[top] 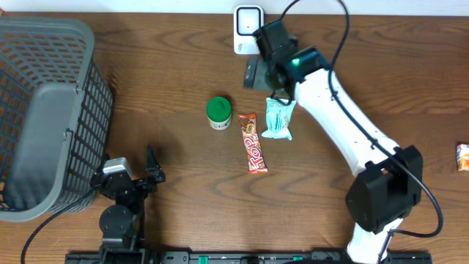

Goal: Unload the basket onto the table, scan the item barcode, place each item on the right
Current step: 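Move the right gripper to the green-capped bottle and grasp it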

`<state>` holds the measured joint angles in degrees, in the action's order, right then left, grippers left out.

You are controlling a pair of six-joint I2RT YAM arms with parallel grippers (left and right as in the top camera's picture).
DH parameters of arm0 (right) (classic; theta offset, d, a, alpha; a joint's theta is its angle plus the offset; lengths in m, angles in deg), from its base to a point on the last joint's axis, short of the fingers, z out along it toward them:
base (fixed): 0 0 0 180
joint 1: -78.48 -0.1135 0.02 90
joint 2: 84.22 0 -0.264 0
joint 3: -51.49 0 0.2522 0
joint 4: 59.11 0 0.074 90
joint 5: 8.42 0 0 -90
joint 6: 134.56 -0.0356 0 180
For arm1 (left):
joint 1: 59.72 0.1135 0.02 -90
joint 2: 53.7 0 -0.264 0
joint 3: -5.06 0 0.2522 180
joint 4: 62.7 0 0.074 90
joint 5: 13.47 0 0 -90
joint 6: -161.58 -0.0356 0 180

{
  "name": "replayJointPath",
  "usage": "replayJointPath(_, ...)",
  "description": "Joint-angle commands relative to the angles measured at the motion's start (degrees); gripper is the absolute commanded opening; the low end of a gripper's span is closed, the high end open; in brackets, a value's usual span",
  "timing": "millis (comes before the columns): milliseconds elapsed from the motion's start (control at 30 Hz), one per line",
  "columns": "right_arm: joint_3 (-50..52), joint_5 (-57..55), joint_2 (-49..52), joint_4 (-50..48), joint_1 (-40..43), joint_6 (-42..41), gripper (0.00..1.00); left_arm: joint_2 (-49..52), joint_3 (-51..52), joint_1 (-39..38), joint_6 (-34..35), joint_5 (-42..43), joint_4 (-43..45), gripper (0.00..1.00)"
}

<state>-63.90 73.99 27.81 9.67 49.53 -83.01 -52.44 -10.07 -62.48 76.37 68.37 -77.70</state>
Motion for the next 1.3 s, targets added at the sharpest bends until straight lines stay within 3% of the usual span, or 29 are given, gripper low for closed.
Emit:
replayJointPath(0,0.39,4.83,1.25,1.97,-1.75,-1.09,0.99,0.13,1.11,0.17,0.9,0.24,-2.01,1.0)
replayJointPath(200,0.37,2.29,1.51,2.29,-8.02,5.57,0.99,0.13,1.11,0.17,0.9,0.24,-2.01,1.0)
replayJointPath(600,-5.57,6.67,7.21,-1.16,-9.38,3.87,0.99,0.13,1.11,0.17,0.9,0.24,-2.01,1.0)
replayJointPath(900,-25.0,5.84,20.92,10.27,-10.51,2.14,0.99,0.13,1.11,0.17,0.9,0.24,-2.01,1.0)
replayJointPath(1267,-26.18,13.51,28.44,13.62,-10.84,-0.74,0.99,0.13,1.11,0.17,0.9,0.24,-2.01,1.0)
